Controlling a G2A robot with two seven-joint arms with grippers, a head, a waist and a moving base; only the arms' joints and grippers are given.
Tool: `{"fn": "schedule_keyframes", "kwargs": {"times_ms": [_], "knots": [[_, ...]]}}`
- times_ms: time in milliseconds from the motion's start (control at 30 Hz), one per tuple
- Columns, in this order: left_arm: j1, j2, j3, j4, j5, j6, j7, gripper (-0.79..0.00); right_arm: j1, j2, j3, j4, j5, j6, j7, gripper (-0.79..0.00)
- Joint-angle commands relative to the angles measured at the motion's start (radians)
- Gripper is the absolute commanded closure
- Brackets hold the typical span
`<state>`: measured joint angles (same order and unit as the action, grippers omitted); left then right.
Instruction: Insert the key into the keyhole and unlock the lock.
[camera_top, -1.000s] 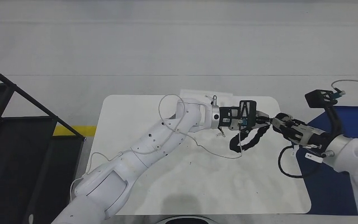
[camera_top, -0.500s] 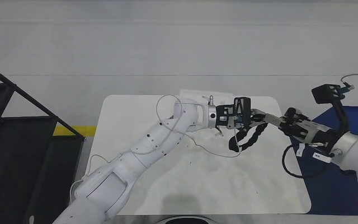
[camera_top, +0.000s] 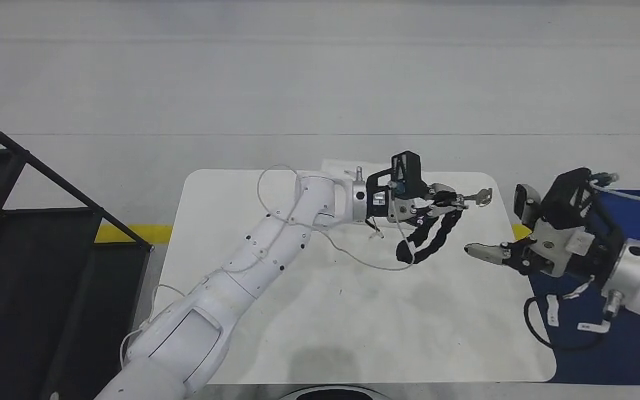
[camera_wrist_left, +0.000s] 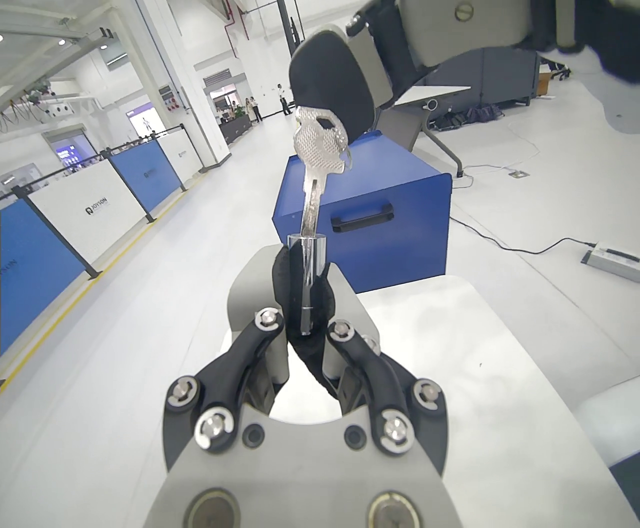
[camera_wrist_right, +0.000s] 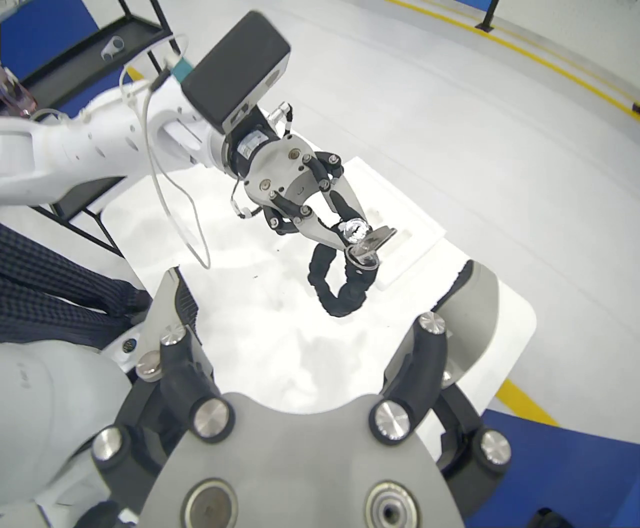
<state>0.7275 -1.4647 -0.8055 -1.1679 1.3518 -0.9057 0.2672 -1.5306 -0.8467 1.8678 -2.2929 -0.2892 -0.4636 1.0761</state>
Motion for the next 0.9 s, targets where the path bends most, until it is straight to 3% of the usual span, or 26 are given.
{"fn": "schedule_keyframes", "kwargs": {"times_ms": [0,200,533,600,867], "knots": [[-0.005,0.0,-0.004,0.007,-0.039,-0.027,-0.031,0.0,-0.012,0.001,-0.006,-0.004,-0.03,-0.045,-0.016,-0.785],[-0.023,-0.01,0.01,0.036,-0.166,-0.084,-0.137,0.0,-0.033,0.005,-0.038,0.001,-0.072,-0.114,-0.035,-0.785],[-0.007,-0.012,-0.002,0.025,-0.23,-0.001,-0.222,0.0,-0.039,0.005,-0.049,0.012,-0.061,-0.099,-0.045,-0.785],[0.002,-0.011,-0.004,0.024,-0.238,-0.001,-0.23,0.0,-0.051,0.006,-0.053,0.005,-0.136,-0.093,-0.048,-0.785],[0.005,-0.016,0.009,0.038,-0.282,-0.002,-0.287,0.0,-0.05,-0.001,-0.08,0.031,-0.368,-0.226,-0.291,-0.785]]}}
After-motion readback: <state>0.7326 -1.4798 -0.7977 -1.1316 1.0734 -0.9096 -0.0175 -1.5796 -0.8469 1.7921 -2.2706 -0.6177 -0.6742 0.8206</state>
